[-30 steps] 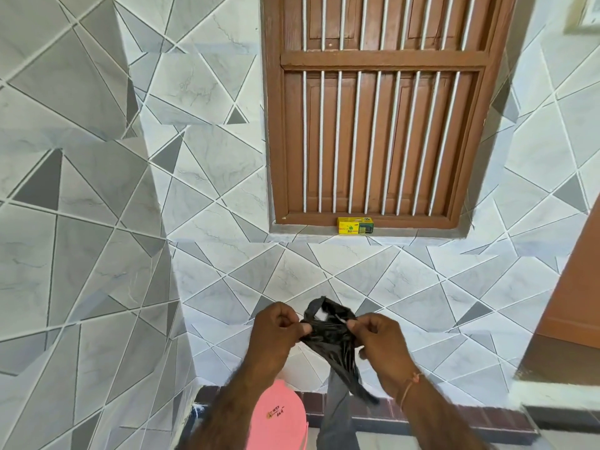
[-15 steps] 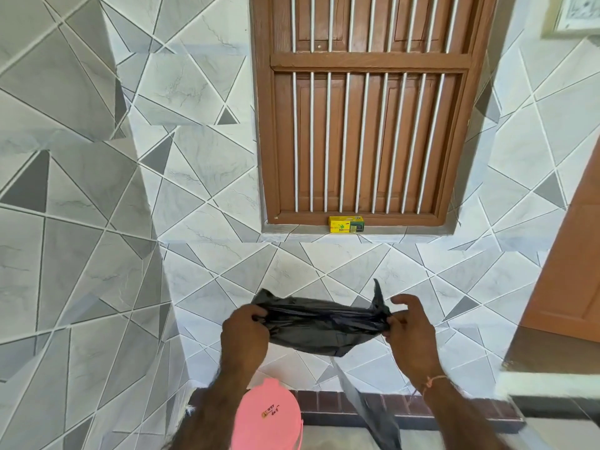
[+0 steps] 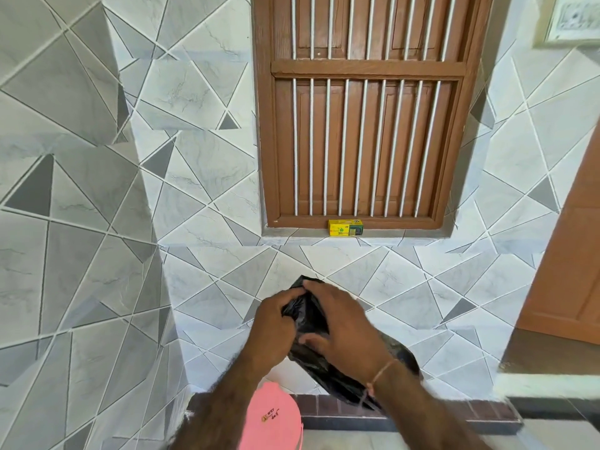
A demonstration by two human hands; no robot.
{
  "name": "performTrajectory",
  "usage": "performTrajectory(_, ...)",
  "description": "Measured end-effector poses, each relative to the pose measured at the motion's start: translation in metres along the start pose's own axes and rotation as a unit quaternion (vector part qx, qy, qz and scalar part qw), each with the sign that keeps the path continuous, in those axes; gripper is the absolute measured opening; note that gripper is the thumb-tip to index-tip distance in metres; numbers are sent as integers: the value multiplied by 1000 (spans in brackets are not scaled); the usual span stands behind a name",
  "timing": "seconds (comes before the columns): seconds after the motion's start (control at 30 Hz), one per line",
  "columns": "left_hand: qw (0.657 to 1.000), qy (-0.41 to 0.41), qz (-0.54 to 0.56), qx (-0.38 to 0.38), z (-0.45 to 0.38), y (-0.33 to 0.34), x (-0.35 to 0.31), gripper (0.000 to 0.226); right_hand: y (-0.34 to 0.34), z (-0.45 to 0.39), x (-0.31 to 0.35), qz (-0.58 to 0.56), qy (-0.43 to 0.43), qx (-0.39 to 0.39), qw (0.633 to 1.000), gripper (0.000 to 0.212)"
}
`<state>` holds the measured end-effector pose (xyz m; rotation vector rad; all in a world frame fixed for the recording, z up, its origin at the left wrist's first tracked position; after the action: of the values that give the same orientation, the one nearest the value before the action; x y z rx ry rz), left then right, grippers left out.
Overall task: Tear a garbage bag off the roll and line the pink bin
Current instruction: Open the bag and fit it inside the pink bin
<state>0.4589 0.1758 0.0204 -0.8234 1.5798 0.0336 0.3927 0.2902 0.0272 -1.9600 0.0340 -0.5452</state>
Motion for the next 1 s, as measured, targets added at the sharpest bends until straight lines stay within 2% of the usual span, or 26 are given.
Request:
performTrajectory(0.1,999,-2,-42,-24,0,-8,4,58,4,-5,-5,65,32,19,997,58)
performTrajectory(0.17,997,-8,-70,-38,1,-18,14,52,-3,-1,-16,30,60,10,998,37)
performTrajectory(0.23,994,-7,-106,-36,2,-24,22,49,-11,3,-20,-1,47,19,999,11)
performTrajectory(0.3,989,0,-148,-32,3,-29,23,46,-16,5,-15,46,5,57,997,17)
performTrajectory(0.33,985,4,-169,-27,3,-30,23,44,-17,6,-12,99,-8,85,991,13)
performTrajectory(0.37,982,9,-186,-24,3,-32,21,43,-16,7,-11,154,-27,113,981,7)
performTrajectory(0.47,972,57,-226,-18,2,-39,19,46,-11,12,-24,296,-43,169,939,22)
performTrajectory(0.57,944,129,-303,28,6,-38,13,42,-18,17,-53,352,21,162,922,20)
performTrajectory(0.63,900,144,-405,78,11,-26,8,26,-25,23,-76,353,83,148,920,23)
performTrajectory(0.7,861,147,-482,70,11,-20,6,14,-30,30,-91,339,121,121,925,29)
performTrajectory(0.77,863,66,-500,40,6,-26,18,17,-29,36,-100,344,138,103,923,43)
performTrajectory(0.83,884,-9,-467,-1,3,-37,29,25,-29,40,-104,354,154,103,917,39)
performTrajectory(0.9,898,-28,-438,-28,3,-40,35,30,-31,45,-109,363,184,98,908,22)
performTrajectory(1.0,885,-3,-464,32,3,-22,49,32,-35,56,-126,356,254,101,894,32)
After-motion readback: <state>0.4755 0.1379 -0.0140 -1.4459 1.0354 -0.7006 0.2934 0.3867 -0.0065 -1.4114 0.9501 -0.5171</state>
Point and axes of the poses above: each hand's wrist, its own z-axis away from the middle knuckle, its own y-axis out of the palm, x = y × z, the point moved 6 cm from there along -z, towards the middle knuckle, and after that the axes turned 9 degrees about x, right-handed, at the moved point
